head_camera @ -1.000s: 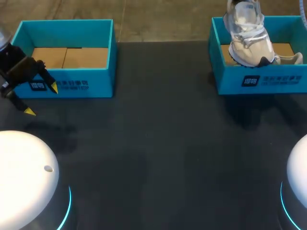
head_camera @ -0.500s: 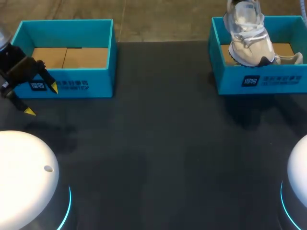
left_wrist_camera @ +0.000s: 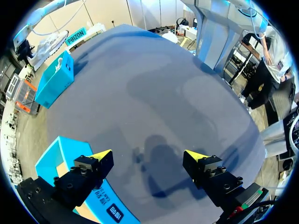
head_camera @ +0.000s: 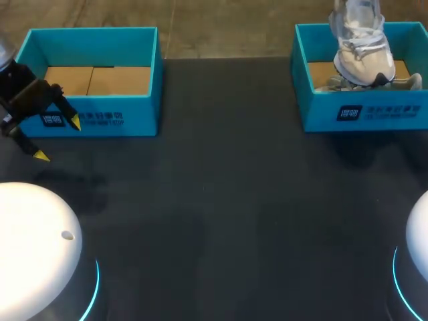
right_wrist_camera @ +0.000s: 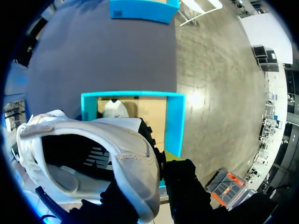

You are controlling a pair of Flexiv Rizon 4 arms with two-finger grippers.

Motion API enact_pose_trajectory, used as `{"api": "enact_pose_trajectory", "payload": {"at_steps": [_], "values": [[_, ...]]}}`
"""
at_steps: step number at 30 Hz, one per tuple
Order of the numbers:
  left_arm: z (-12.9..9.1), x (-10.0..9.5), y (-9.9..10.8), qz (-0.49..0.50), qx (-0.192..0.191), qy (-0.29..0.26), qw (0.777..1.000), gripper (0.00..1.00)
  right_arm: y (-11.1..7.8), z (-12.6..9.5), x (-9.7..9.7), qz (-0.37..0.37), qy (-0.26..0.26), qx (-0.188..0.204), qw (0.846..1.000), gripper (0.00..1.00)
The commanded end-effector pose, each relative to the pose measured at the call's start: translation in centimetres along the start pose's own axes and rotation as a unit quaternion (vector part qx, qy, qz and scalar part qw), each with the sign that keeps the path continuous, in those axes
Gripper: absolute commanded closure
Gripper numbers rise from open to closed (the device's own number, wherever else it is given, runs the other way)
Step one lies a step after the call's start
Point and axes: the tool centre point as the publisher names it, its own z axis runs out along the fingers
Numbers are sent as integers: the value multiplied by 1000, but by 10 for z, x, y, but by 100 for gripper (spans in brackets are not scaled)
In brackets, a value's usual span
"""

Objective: Take the shoe out of the shoebox, open the shoe tongue, remove and reinsert the insole, then place the shoe into the shoebox

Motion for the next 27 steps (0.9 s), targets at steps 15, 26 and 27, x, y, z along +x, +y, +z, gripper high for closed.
{"api": "enact_pose_trajectory", "payload": {"at_steps": [15, 26, 27], "values": [[0, 1, -1, 0, -2, 1, 1000, 0, -44, 57, -22, 128, 62, 36, 989, 100], [0, 1, -1, 0, -2, 1, 1000, 0, -87, 59, 8, 333, 80, 69, 937, 100], [0, 1, -1, 0, -2, 1, 1000, 0, -92, 61, 10, 346, 81, 69, 932, 100]]}}
